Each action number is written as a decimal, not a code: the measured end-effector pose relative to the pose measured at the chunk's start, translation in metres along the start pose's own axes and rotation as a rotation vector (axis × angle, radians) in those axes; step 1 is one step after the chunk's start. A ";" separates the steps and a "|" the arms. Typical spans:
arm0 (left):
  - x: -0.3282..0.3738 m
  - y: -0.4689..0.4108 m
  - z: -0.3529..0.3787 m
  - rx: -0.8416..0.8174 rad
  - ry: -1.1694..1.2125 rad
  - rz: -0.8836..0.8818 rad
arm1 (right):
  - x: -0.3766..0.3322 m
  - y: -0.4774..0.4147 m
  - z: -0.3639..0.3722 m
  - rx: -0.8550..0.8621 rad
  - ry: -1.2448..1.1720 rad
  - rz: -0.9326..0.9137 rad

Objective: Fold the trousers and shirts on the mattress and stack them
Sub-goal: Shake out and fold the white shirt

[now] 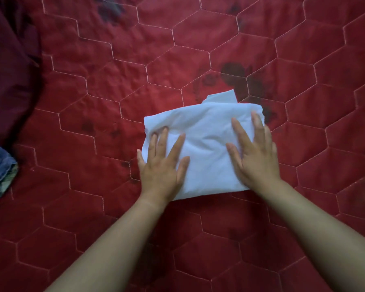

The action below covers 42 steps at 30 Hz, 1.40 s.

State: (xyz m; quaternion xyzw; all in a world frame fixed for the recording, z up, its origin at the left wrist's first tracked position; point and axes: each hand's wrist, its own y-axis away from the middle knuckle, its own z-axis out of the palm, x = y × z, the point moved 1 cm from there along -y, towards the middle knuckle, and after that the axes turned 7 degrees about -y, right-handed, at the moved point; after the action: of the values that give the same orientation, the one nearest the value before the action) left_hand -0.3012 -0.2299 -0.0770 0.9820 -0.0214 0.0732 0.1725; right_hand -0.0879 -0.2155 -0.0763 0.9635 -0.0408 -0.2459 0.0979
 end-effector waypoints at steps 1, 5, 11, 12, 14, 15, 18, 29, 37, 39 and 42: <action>-0.001 -0.005 0.002 -0.002 0.007 -0.010 | 0.002 -0.007 0.001 0.001 0.006 0.002; -0.001 -0.014 0.006 0.034 0.061 -0.093 | 0.000 -0.023 0.002 0.029 -0.008 0.025; 0.001 -0.010 0.003 0.131 0.207 -0.307 | -0.014 -0.021 0.006 0.090 -0.117 0.053; 0.003 -0.011 0.004 0.131 0.233 -0.302 | -0.016 -0.022 0.007 0.086 -0.135 0.053; 0.006 -0.009 0.004 0.130 0.257 -0.289 | -0.017 -0.020 0.007 0.074 -0.154 0.039; 0.008 -0.004 0.004 0.120 0.266 -0.284 | -0.016 -0.016 0.006 0.060 -0.155 0.027; 0.015 0.026 0.009 0.046 0.267 -0.277 | -0.005 0.009 0.000 -0.005 -0.130 0.007; 0.032 0.094 -0.001 -0.082 0.031 -0.264 | 0.017 0.081 -0.043 -0.187 0.086 0.036; 0.009 0.136 -0.088 0.065 0.047 -0.283 | -0.075 0.095 -0.093 -0.179 0.028 -0.169; -0.007 0.151 -0.111 0.101 0.041 -0.323 | -0.102 0.100 -0.099 -0.198 0.005 -0.233; -0.041 0.170 -0.140 0.138 0.027 -0.383 | -0.149 0.104 -0.099 -0.233 -0.019 -0.341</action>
State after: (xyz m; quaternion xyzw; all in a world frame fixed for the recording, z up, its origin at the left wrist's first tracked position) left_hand -0.3723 -0.3409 0.1041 0.9765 0.1732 0.0536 0.1161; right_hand -0.1741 -0.2818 0.1005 0.9362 0.1507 -0.2710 0.1654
